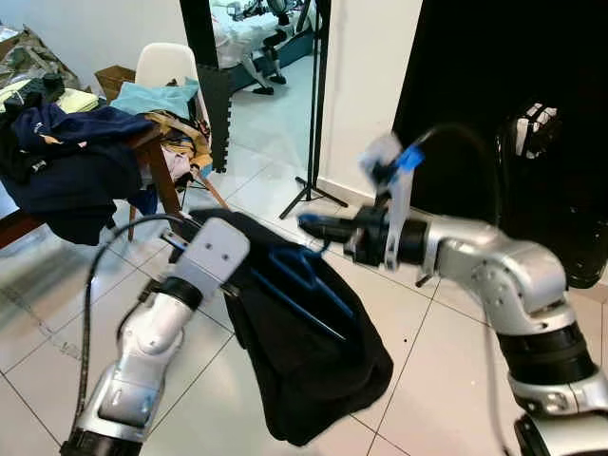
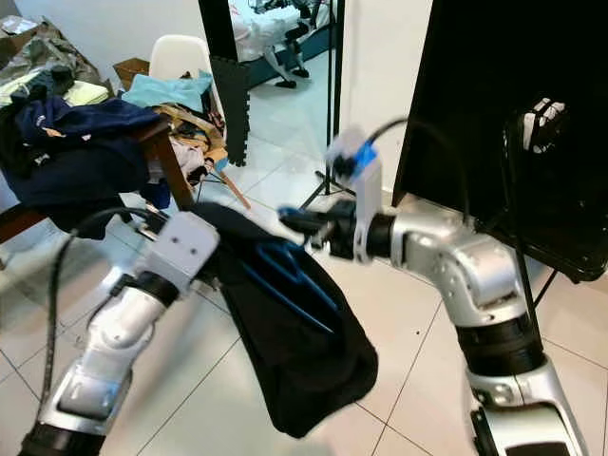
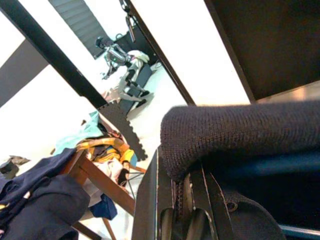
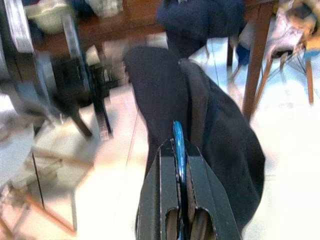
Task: Hang hanger
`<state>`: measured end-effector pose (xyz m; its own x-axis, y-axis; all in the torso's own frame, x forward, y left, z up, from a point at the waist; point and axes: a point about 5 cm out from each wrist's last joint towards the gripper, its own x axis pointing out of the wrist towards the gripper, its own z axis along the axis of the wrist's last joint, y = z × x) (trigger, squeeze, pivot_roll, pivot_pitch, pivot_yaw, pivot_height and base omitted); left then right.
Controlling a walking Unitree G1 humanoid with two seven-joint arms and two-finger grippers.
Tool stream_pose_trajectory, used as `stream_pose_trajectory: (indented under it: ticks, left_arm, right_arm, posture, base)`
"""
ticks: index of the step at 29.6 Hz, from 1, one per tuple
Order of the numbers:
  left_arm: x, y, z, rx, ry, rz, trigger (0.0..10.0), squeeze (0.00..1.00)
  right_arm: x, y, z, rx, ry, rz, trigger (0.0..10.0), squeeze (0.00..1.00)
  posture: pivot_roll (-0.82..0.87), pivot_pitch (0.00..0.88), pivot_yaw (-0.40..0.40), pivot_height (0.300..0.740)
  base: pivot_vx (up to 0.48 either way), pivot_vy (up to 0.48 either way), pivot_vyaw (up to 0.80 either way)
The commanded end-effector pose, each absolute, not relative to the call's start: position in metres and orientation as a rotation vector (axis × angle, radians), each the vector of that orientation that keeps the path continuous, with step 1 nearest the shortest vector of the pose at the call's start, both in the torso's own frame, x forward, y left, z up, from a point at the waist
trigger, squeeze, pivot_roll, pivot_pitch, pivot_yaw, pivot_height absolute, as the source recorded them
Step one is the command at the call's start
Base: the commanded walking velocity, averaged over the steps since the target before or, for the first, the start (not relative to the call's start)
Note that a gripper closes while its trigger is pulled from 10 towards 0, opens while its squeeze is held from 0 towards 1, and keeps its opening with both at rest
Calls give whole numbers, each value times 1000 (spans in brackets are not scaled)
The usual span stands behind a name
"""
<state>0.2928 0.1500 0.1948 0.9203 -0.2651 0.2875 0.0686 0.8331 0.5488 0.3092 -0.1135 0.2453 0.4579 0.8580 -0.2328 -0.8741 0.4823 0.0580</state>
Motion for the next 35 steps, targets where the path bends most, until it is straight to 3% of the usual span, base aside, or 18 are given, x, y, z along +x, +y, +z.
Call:
stream_pose_trajectory:
  ticks: [1, 22, 26, 29, 35]
  left_arm:
    - [291, 158, 205, 589, -401, -150, 0, 0]
    - [287, 210, 203, 694, -324, -20, 0, 0]
    - [285, 219, 205, 704, -315, 6, 0, 0]
    - [285, 221, 203, 699, -299, 16, 0, 0]
    - [287, 216, 200, 645, -291, 9, 0, 0]
  right_arm:
    - [302, -112, 237, -143, 281, 1105, 0, 0]
    - [304, -176, 247, 7, 212, 1014, 0, 0]
    - [294, -181, 237, 3, 242, 1072, 0, 0]
    - [282, -176, 250, 145, 137, 1211, 0, 0]
    - [273, -170, 261, 242, 57, 1331, 0, 0]
  posture:
    - [-67, 63, -1, 740]
    - [-70, 60, 6, 740]
    - [-63, 58, 6, 740]
    - [-63, 58, 8, 740]
    - [-63, 61, 10, 740]
  base:
    - [0, 0, 0]
    - [0, 0, 0]
    - [0, 0, 0]
    - [0, 0, 0]
    - [0, 0, 0]
